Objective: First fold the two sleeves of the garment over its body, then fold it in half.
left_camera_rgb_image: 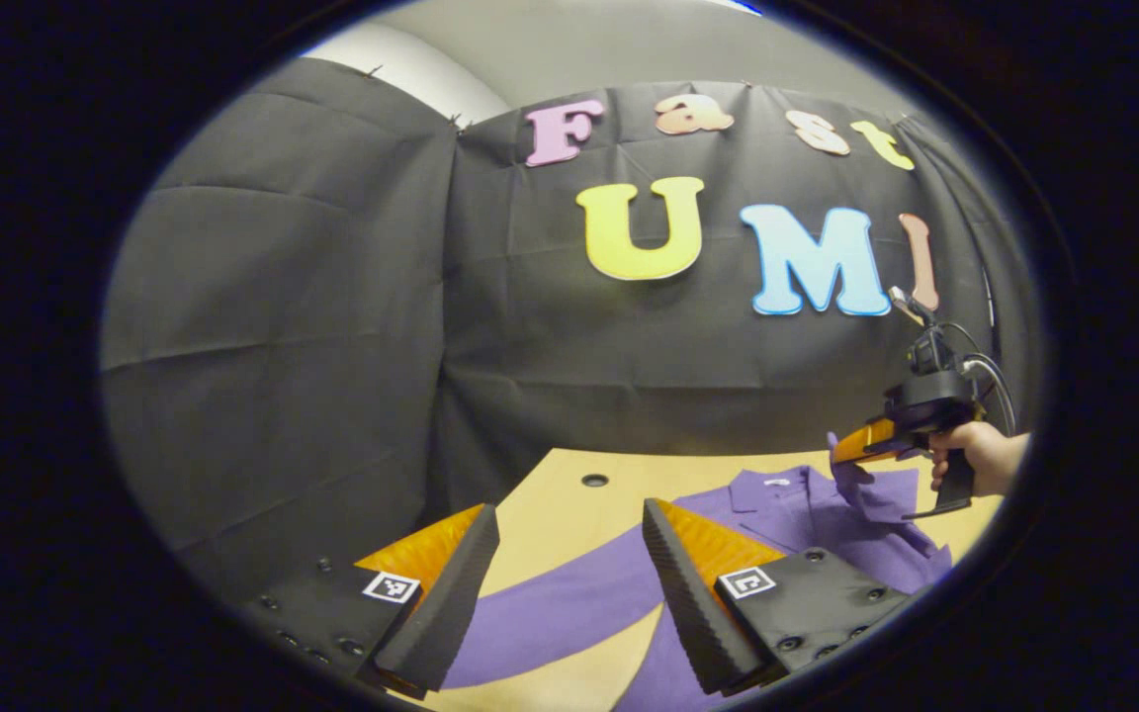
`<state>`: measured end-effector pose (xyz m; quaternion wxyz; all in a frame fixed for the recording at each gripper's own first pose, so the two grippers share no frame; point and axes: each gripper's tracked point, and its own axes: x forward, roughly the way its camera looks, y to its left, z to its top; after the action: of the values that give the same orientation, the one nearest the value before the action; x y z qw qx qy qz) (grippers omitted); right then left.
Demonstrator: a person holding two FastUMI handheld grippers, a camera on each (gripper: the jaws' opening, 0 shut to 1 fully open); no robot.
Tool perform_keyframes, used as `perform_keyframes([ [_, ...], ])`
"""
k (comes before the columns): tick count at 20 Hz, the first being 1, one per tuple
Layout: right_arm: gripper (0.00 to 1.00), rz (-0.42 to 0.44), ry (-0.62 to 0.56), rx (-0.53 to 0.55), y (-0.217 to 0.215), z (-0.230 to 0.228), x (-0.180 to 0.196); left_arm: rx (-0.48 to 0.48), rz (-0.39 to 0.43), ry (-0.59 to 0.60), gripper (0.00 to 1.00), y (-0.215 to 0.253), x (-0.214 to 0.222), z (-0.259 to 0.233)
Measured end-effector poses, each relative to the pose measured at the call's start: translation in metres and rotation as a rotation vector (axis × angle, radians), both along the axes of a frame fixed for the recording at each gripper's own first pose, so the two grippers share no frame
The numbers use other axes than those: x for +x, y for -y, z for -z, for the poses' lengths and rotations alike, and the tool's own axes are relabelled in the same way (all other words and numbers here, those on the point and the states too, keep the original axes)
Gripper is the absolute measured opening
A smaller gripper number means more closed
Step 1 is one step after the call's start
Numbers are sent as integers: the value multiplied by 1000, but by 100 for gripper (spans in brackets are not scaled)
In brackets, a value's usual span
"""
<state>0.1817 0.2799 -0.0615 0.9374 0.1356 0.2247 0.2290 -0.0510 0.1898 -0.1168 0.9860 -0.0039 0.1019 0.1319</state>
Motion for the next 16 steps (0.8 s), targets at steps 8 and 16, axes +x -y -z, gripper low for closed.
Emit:
perform_keyframes([
  [8,4,-95,-25,-159,-50,45,-11,-49,-147,-41,94,-49,-40,27],
  [16,16,-108,8,-223,-55,48,-18,-51,-208,-63,94,-64,-52,47],
])
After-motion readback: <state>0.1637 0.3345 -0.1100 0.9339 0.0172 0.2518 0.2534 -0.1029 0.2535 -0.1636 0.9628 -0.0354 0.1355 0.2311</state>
